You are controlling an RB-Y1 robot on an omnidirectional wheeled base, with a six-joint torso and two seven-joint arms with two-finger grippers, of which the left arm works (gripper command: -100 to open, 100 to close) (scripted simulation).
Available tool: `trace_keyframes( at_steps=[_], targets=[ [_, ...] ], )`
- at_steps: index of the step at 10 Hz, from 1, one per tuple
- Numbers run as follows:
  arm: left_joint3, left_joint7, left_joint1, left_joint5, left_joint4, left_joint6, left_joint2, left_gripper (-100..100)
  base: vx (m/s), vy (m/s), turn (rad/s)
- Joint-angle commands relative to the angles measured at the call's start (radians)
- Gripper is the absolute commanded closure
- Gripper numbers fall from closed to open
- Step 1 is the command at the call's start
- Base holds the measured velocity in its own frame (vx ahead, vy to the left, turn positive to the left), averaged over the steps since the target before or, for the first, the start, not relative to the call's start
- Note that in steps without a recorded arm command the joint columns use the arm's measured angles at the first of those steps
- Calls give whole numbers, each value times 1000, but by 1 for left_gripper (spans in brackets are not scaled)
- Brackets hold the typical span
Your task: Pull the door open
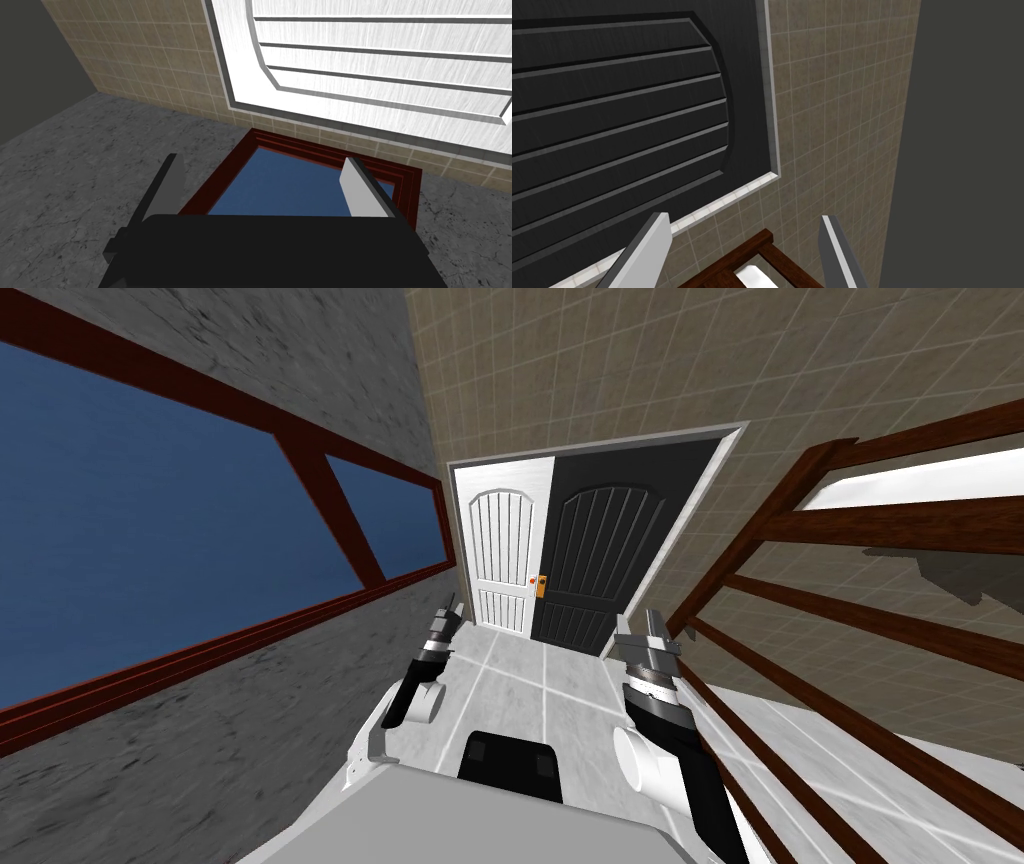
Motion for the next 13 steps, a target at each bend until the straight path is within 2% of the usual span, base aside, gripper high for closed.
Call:
trace_keyframes(
  at_steps=[1, 12, 13],
  targets=[
    [2, 5, -20, 6, 45, 8, 9, -100, 143, -68, -41],
    [8, 18, -125, 32, 284, 23, 33, -100, 109, -69, -33],
    [10, 21, -145, 37, 328, 26, 37, -100, 142, -75, -64]
  ],
)
